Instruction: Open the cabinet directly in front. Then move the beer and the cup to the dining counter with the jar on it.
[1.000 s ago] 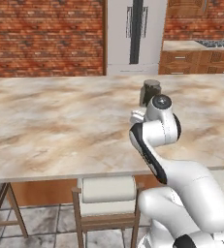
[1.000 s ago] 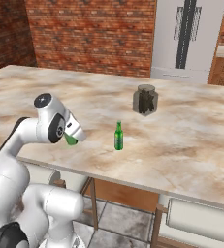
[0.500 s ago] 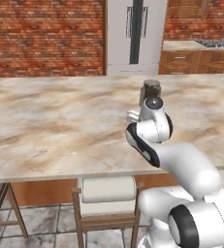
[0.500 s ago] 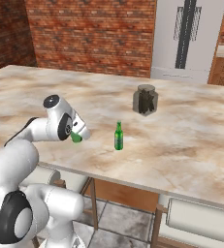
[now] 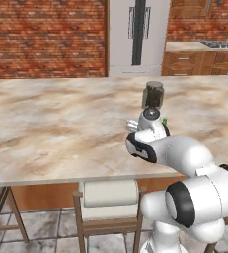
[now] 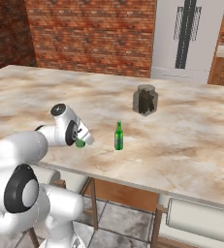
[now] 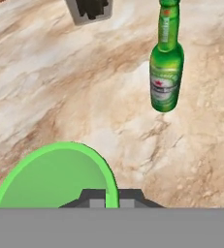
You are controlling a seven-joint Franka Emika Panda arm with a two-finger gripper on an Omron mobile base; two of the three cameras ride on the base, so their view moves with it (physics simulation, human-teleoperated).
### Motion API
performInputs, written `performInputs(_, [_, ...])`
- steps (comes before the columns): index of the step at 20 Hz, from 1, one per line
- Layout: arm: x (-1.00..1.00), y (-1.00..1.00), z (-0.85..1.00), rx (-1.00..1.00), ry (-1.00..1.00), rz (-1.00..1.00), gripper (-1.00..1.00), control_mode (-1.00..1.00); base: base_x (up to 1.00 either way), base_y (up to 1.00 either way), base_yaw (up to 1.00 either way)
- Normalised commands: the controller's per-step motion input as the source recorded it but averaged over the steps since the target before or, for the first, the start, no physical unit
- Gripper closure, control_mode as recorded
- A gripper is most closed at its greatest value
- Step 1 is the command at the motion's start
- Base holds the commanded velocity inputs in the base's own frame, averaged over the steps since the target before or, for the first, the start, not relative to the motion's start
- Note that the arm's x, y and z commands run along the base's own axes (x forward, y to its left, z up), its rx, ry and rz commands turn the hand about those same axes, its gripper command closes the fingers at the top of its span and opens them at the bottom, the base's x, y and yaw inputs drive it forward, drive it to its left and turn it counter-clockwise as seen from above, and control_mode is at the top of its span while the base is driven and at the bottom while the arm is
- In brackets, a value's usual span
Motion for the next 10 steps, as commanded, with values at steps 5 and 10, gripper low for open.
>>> performInputs(5, [0.30,0.00,-0.63,0.00,0.00,0.00,1.00,-1.00,0.00,0.00,0.00])
performInputs(10, [0.27,0.00,-0.33,0.00,0.00,0.00,1.00,-1.00,0.00,0.00,0.00])
